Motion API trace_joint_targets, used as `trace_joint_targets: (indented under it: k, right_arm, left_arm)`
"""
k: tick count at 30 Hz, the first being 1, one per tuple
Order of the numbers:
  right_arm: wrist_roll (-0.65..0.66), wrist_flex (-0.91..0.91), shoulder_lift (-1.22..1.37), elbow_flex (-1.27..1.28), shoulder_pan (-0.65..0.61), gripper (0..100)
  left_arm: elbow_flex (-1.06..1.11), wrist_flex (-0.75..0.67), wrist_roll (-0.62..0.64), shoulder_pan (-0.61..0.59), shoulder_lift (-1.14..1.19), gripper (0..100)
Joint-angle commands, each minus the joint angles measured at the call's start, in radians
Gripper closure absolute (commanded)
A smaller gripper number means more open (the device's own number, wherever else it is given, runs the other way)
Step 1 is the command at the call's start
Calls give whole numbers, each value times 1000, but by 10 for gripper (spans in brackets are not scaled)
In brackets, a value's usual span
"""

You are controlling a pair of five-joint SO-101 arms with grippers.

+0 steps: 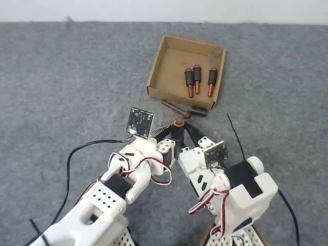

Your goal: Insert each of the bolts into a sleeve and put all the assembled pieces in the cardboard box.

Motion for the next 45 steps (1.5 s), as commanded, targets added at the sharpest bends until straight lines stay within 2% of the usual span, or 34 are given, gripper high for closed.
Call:
trace_joint_targets:
  k: [1,7,14,21,26,31,37,42,45]
  right_arm:
    - [-2,-33,-13,21,12,991]
    - [-2,-33,-12,20,12,991]
    - [-2,-33,-12,20,12,991]
    - [-2,-31,-12,20,12,991]
    - [-2,-30,-12,20,12,991]
    - [-2,-30,-12,20,12,991]
    - [0,-30,-12,20,13,991]
    - [0,-30,-12,21,13,991]
    - [0,-30,-12,21,13,991]
  left_arm:
    - [-2,5,6,44,-14,882]
    - [22,8,6,46,-103,885]
    - [188,17,5,46,-486,885]
    - [179,345,6,25,-867,885]
    - [177,358,5,12,-862,885]
    - [176,358,-2,-84,-878,885]
    - [177,365,-2,-270,-878,885]
    - [177,474,-6,-405,-878,885]
    - [177,580,-86,-477,-878,889]
